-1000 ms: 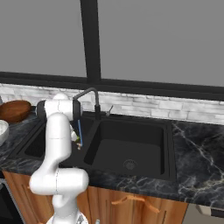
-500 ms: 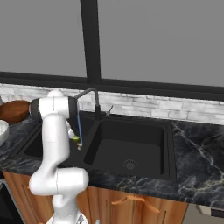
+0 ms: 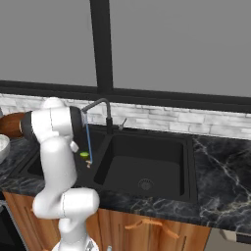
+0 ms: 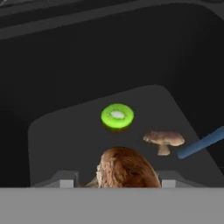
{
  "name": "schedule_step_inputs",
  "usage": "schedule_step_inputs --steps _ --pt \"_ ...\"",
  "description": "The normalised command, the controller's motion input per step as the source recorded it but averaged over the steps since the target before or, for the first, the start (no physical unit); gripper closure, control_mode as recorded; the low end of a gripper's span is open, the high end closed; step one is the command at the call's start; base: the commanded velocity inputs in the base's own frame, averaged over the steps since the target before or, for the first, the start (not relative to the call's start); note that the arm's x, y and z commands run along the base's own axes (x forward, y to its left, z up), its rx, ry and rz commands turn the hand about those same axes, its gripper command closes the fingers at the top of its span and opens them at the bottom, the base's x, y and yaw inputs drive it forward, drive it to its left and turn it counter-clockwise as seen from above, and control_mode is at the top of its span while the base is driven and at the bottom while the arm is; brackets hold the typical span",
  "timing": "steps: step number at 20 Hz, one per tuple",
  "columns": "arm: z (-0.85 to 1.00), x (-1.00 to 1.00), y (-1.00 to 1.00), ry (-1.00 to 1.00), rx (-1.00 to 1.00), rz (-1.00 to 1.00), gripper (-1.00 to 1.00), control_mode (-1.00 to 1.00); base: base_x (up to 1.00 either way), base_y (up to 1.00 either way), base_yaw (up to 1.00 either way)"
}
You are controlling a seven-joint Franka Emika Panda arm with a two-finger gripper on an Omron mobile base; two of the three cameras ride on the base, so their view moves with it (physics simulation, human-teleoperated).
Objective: Pick the mushrooms from the sink and place them in one bowl. Place the kiwi in the other bowl. Then turn off the sink faucet.
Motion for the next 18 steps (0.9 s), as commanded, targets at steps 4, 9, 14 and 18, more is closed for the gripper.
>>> schedule_step_inputs --steps 4,9,14,18 --pt "1.0 -0.17 -0.02 -0.06 0.04 0.0 1.0 -1.0 0.0 0.0 0.0" --pt "1.0 -0.19 0.0 -0.02 0.06 0.0 1.0 -1.0 0.0 0.0 0.0" --pt "1.0 -0.32 0.0 0.0 0.07 0.0 1.0 -1.0 0.0 0.0 0.0" --pt "1.0 -0.38 0.02 0.0 0.06 0.0 1.0 -1.0 0.0 0.0 0.0"
